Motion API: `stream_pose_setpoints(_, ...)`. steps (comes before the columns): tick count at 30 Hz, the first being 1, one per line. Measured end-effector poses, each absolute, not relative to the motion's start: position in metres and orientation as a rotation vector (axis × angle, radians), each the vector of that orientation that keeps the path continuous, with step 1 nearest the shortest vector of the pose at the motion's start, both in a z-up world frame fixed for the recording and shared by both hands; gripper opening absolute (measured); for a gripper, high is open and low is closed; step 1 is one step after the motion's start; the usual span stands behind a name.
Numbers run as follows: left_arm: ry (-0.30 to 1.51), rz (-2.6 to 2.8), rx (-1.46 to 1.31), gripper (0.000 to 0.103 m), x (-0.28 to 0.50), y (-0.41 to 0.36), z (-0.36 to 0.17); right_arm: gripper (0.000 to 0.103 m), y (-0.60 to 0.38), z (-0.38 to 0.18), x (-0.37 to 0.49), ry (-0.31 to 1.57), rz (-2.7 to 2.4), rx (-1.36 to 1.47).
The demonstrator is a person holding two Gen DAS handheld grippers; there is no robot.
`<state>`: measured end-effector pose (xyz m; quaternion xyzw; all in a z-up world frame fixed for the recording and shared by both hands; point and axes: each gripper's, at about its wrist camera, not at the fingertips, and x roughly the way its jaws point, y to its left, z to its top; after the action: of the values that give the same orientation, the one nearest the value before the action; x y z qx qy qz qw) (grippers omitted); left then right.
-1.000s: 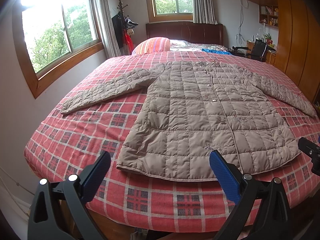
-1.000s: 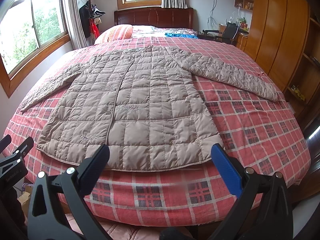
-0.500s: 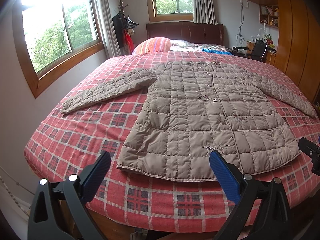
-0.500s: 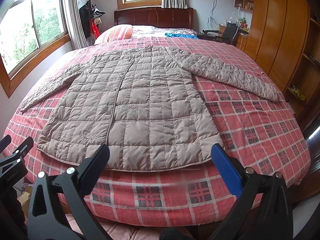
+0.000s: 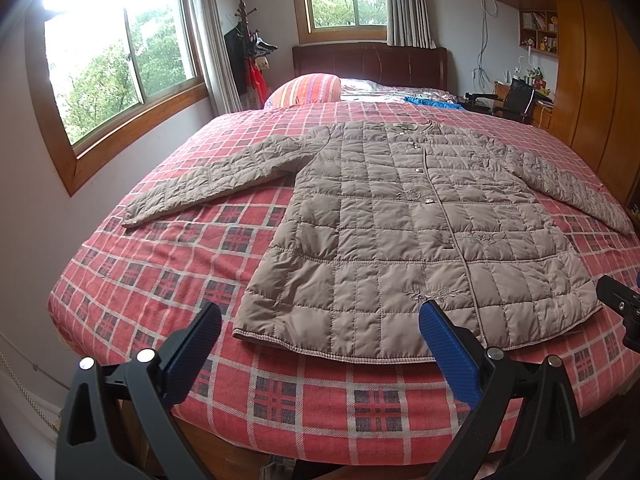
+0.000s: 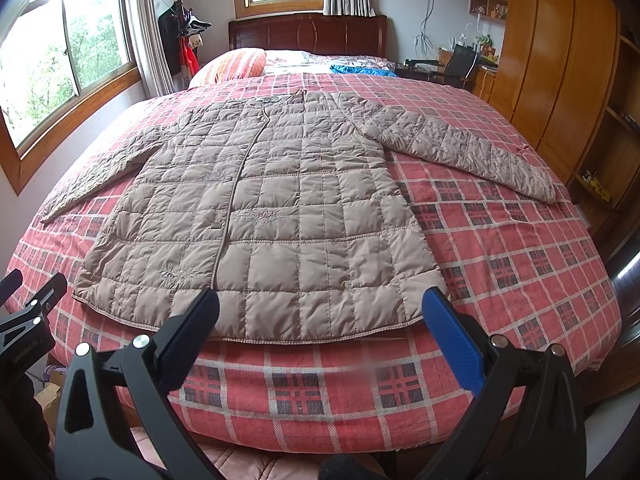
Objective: Fold large clothes
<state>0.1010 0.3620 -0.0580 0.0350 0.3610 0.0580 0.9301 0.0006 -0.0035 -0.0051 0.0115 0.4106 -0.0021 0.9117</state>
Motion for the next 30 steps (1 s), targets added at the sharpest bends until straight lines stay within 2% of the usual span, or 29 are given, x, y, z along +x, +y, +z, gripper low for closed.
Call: stream_pose_setpoints(30, 0.749, 0.121, 0.074, 0.099, 0.1067, 0.3576, -0.0584, 0.1, -0.0023, -0.0033, 0.006, 0.851, -0.004, 0.028)
